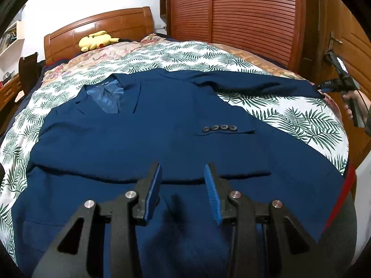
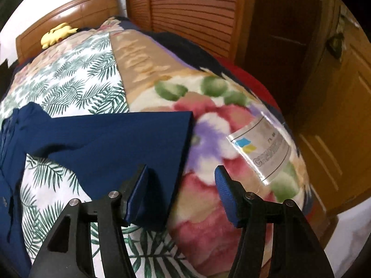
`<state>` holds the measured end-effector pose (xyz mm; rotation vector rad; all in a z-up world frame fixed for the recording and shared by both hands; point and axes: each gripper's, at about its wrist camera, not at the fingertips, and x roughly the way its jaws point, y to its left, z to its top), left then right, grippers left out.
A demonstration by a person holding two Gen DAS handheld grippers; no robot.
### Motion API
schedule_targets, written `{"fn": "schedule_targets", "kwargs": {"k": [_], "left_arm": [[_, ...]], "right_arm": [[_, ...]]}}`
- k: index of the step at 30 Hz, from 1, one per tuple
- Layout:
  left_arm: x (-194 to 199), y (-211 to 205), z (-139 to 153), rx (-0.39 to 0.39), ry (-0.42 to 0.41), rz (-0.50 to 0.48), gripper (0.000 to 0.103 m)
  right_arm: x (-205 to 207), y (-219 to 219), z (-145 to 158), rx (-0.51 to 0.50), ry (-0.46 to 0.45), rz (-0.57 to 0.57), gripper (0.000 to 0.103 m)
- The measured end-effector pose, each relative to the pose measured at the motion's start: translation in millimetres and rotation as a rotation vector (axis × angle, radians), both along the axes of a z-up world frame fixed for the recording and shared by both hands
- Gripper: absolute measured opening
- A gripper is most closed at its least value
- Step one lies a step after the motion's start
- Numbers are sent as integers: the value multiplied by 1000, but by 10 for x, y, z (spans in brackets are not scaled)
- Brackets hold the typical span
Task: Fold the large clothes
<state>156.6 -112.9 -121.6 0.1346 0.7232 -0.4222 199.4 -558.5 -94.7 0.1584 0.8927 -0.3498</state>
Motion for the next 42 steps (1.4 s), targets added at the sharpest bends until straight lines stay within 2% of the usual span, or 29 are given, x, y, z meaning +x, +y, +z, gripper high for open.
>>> {"fn": "schedule_targets", "kwargs": {"k": [4,11,14,15,16,20,27,31,34,42], "left_arm": [[7,-1,-10,5,3,1,37],[7,4,-15,8,2,5,37],[8,22,-8,6,1,11,37],[8,28,-7,7,0,13,37],[5,36,-3,8,0,14,37],[-16,97,34,6,-8,22,37],[-93,250,137,-12,-31,37,37],[-133,358,210,-25,-48,49,37],[-164,452,262,-41,-55,62,37],[-251,670,340,-52,-78,92,37]], "right_arm": [[19,32,-14,37,-4,25,60],[172,230,-111,4,49,83,59],[204,322,-125,-44,60,127,41],[207,365,-93,-53,53,155,18],[213,404,-68,-64,51,173,11],[205,619,204,-162,21,212,9],[138,1141,1017,-223,-150,295,9],[178,1574,1330,-244,-209,376,9],[255,1992,1405,-264,-221,449,9],[490,2836,1208,-290,-191,589,9]]}}
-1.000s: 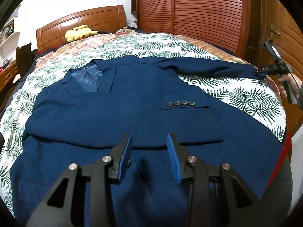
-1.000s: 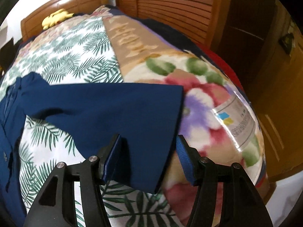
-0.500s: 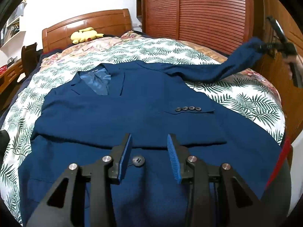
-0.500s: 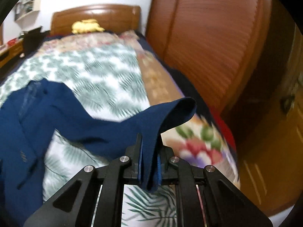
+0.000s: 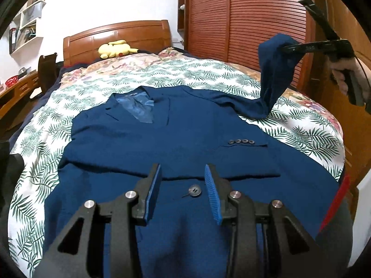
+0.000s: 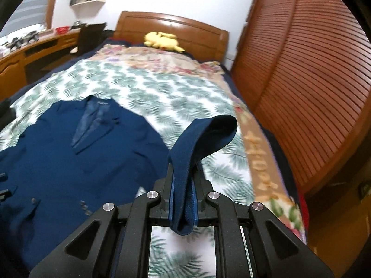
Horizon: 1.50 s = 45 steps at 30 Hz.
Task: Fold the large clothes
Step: 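Grasp the sleeve cuff with the right gripper and lift it toward the jacket center, then lay the sleeve across the jacket front and open the right gripper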
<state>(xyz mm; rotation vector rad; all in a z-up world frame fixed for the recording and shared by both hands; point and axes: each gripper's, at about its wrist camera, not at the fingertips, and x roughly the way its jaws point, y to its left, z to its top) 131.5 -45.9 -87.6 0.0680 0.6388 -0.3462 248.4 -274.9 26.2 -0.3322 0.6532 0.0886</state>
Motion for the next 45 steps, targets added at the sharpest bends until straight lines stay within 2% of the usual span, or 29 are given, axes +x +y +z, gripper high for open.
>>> {"fn": "schedule_targets", "kwargs": {"k": [5,12,23,30,45], "left_arm": [[-25,120,34,-10,-10,20,37],[-42,315,84,-21,-21,57,37],[-79,682,167,-16,-55,141,37],[-96,883,192,-29,-62,184,37],[-88,1039,220,-51,-65,223,37]], "right_arm": [[37,455,50,-20,-5,73,9],[-31,1057,336,-11,-54,198,9],[-502,2041,635,42,-123,452,8],[-685,2314,454,25,-78,515,9],[-745,2216,-78,76,72,507,9]]}}
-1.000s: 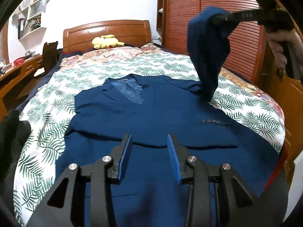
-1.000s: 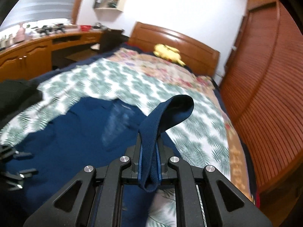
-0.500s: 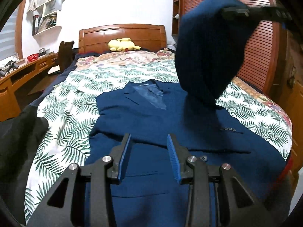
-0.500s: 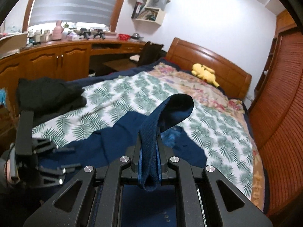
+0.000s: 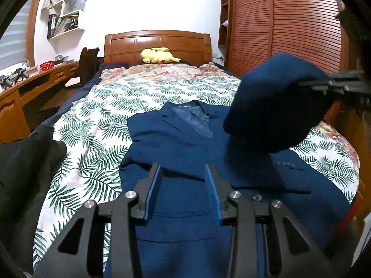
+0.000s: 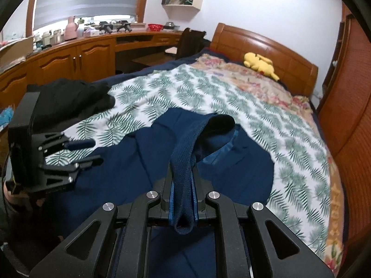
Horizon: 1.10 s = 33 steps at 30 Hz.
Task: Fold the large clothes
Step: 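Lay the sleeve across the jacket front and open the right gripper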
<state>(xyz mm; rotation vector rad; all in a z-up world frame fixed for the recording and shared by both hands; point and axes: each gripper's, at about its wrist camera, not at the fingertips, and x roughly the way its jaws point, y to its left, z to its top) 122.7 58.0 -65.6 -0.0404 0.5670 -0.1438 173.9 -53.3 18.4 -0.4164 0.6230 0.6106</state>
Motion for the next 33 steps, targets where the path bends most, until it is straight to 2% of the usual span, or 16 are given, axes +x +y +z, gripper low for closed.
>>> {"fn": "schedule_targets", "kwargs": {"k": [5,7,9,14,21,28,33], "left_arm": [[0,46,9,-9,0,8,37],[2,56,11,-11,-1,11,37],[-1,61,11,-13,-1,11,37],[3,39,-7,-4,2,6,37],[5,-17,-75,10,24,-18,37],[-11,-158,-259,8,97,-85,37],[-31,-358,-401,43,146,-137,37]], "right_arm": [[-113,-39,-171,19,61,12,17],[-175,-65,-237,24,78,19,40],[-231,-93,-281,33,83,24,50],[-261,-255,-398,21,96,-20,51],[-178,-535,-778,5,152,-123,51],[-133,-696,-1186,9,193,-179,51],[-97,-841,-1395,7,203,-216,51]]}}
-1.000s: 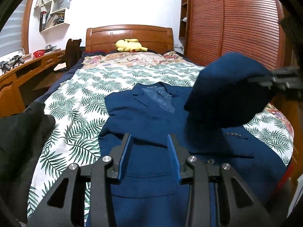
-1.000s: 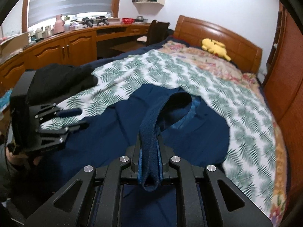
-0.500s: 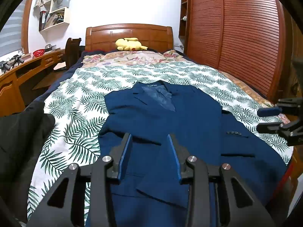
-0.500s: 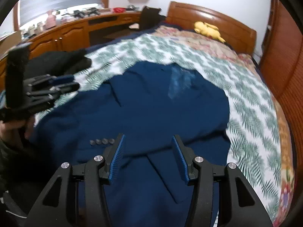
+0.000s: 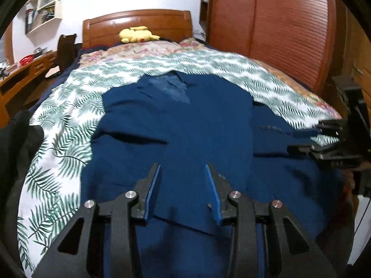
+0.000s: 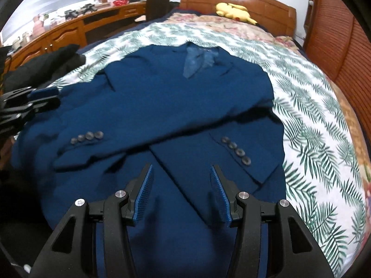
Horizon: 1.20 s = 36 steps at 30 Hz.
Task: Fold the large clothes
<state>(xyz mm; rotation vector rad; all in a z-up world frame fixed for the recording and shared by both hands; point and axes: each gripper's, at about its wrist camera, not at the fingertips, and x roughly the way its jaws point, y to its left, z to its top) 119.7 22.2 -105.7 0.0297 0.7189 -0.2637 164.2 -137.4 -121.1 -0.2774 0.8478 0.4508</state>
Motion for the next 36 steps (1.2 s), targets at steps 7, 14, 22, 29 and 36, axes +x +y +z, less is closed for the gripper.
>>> {"fn": "schedule_targets", "kwargs": {"k": [7,14,22,29,36], "left_arm": [[49,25,-166,33,40,21,37],[132,164,-345,65,90,65,37],[251,254,-528,104,146,115,37],[325,315,-579,75,172,127,38],[358,328,-582,53,191,85,23]], "right_arm": [[168,-155,-203,-38,-28,-43,51],[245,-334,-455,38,-26,-69,58],[231,-367,-482,69,-43,-81,63],[209,-364,-497,70,-59,-82,63],[202,-358,-499,73,-60,-82,63]]}}
